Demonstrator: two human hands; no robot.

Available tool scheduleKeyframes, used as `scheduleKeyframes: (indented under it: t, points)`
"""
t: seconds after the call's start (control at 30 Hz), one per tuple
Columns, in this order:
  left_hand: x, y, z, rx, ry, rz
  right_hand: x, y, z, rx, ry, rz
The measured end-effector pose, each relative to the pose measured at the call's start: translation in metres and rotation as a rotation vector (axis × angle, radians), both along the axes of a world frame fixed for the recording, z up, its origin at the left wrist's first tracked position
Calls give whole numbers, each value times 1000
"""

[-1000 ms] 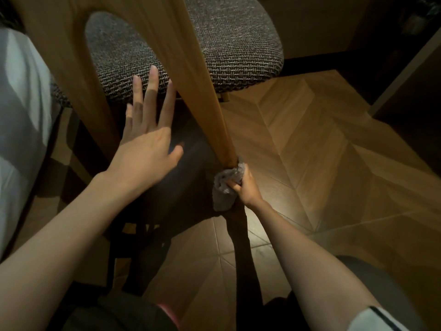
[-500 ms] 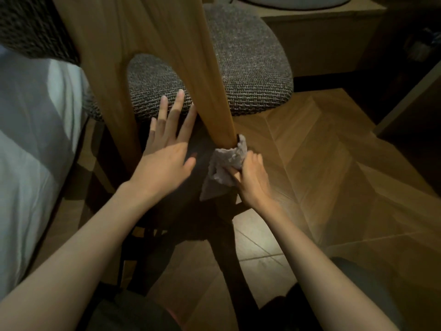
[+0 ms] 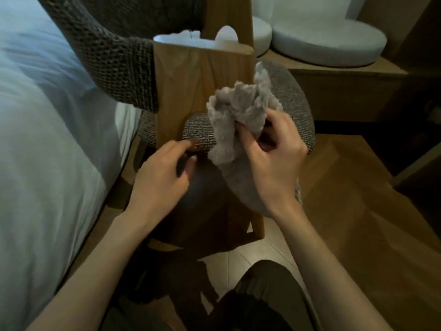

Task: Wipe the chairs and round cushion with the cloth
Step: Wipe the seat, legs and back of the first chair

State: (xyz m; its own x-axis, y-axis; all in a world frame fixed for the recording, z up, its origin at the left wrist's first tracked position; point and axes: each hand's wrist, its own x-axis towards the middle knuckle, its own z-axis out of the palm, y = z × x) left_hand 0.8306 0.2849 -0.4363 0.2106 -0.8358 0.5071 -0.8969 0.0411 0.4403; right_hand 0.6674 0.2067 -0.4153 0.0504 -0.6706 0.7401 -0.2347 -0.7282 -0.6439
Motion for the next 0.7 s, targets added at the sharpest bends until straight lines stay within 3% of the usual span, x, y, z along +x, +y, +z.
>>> scheduleKeyframes:
  t: [0.13,0.27,0.37,0.43,0.5,0.63,0.7]
  points:
    - [-12,2,26,-42,857,-267,14,2,18,-67,109,135]
    - [-10,-5,36,-181,1068,-272,18,2,30,100,111,335]
    - [3,-6,40,-223,1314,-486,18,2,37,198,149,488]
    - [6,-6,42,-298,1194,-411,18,2,41,217,223,540]
    - [5,-8,45,-448,1000,-133,19,1,44,229,273,555]
    - [19,-11,44,-601,918,147,21,3,42,177,241,506]
    - [25,-8,44,-685,675,324,24,4,39,152,239,484]
